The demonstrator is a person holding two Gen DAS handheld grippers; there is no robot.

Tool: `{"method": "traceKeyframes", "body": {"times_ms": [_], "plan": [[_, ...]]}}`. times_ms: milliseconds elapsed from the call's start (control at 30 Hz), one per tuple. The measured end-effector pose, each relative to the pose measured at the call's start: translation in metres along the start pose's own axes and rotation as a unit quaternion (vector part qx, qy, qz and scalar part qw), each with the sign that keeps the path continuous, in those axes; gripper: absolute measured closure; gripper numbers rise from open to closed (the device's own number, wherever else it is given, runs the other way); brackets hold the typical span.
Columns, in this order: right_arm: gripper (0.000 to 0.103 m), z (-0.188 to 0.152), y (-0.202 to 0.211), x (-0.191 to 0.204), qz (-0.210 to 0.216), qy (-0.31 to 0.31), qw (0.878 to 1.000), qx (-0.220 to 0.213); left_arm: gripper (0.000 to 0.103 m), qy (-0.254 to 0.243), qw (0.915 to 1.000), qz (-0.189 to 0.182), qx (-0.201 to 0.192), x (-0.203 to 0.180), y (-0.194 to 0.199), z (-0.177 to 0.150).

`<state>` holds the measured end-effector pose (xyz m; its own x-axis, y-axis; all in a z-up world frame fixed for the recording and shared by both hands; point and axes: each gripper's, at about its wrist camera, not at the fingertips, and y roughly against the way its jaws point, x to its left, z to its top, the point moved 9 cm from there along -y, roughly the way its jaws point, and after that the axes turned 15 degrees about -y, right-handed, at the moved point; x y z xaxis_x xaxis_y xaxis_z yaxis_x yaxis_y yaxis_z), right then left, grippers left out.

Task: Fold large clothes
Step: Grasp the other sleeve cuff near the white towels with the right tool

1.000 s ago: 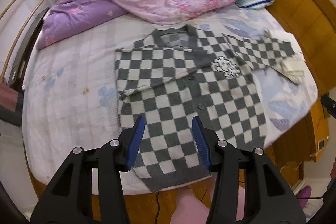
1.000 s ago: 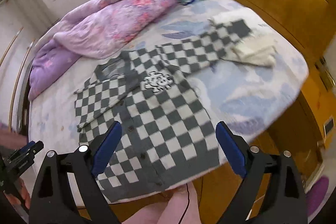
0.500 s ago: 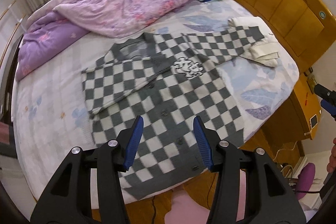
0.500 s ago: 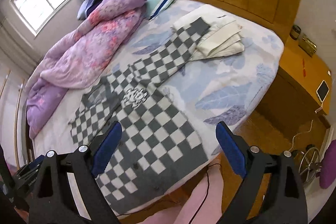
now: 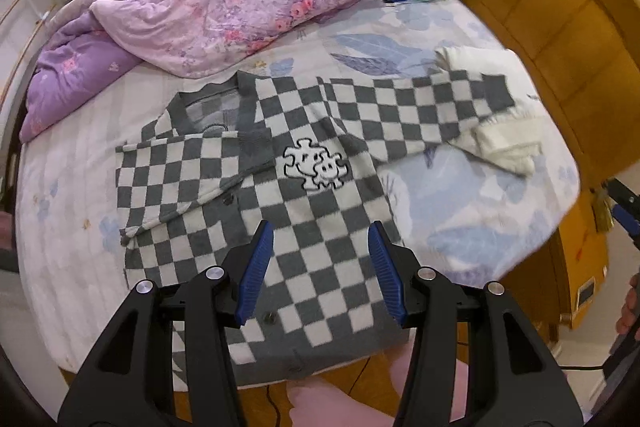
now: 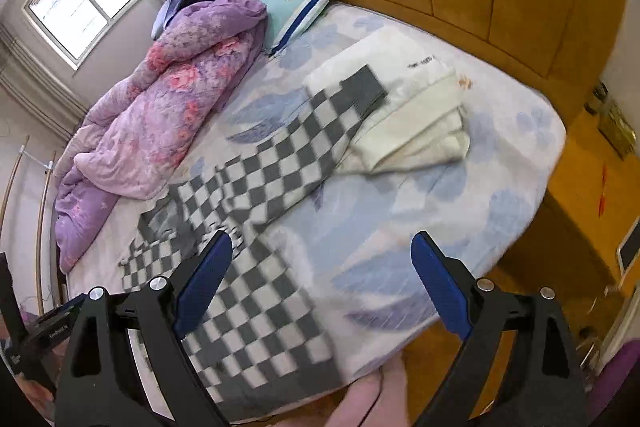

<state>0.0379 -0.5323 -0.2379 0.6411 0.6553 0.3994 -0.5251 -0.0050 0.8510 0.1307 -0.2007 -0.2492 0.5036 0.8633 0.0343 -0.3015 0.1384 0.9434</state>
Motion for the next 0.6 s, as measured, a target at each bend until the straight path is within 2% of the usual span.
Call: {"method": "traceKeyframes", "body": {"times_ms": [100, 267, 400, 533, 600], "plan": [[0.016, 0.041, -0.022, -0.011, 0.012, 0.007, 1.000, 0.011, 0.052, 0.017, 0.9996, -0.010, 0.018, -0.008, -0.019, 0.023], [0.016, 0.093, -0.085, -0.016, 0.033, 0.013, 0.998, 0.046, 0.052, 0.029, 0.9981, -0.010, 0.054, -0.009, -0.061, 0.051], [0.016, 0.124, -0.141, -0.013, 0.064, -0.007, 0.996, 0.065, 0.052, 0.051, 0.9951, -0.058, 0.061, -0.015, -0.102, 0.076], [0.016, 0.147, -0.200, -0.012, 0.072, -0.032, 0.993, 0.082, 0.053, 0.038, 0.9957, -0.021, 0.082, -0.007, -0.149, 0.103], [0.016, 0.156, -0.233, -0.015, 0.071, -0.053, 0.992, 0.092, 0.057, 0.045, 0.9949, -0.024, 0.088, -0.004, -0.167, 0.113]]}}
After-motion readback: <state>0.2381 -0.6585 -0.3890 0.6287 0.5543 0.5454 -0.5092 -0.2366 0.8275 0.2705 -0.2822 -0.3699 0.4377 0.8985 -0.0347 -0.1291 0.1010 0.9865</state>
